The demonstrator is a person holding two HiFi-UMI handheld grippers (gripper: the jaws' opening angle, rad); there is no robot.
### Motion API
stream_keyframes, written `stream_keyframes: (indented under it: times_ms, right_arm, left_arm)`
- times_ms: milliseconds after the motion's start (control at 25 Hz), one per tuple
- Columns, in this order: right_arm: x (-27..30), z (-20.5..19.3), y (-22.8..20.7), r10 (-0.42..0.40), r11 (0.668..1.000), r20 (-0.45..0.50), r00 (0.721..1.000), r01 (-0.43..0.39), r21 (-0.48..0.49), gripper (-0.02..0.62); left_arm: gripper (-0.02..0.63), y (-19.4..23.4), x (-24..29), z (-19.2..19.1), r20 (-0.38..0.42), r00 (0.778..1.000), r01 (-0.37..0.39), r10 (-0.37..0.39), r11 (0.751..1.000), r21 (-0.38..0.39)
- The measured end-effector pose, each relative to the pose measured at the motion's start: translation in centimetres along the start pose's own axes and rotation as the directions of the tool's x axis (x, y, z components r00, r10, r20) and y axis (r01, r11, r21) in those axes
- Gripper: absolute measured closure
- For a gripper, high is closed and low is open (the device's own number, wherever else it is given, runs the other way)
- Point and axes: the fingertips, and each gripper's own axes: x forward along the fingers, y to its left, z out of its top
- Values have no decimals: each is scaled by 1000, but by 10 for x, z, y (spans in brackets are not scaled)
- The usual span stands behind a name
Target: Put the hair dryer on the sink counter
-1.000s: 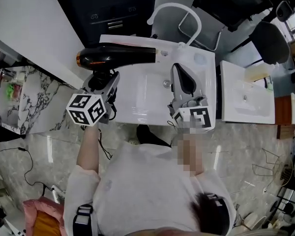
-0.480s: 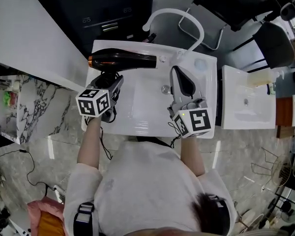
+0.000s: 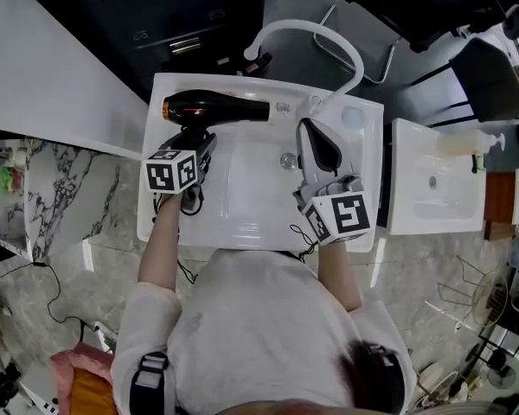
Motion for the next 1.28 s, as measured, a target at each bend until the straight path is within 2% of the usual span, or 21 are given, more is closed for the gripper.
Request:
stream_keyframes:
  times_ms: [600, 920, 1280]
  right_arm:
    - [12, -16, -22, -2, 1000, -40, 999, 3, 25, 584]
    - [21, -24, -21, 21, 999, -61, 998, -19, 26, 584]
    - [25, -25, -17, 38, 999, -62, 997, -36, 25, 584]
  left_arm:
    - [362, 26, 37, -19, -80, 995, -58, 53, 996, -69]
    - [362, 33, 48, -24, -99, 993, -73, 66, 995, -69]
    - [359, 36, 55, -27, -112, 989, -95, 93, 995, -16]
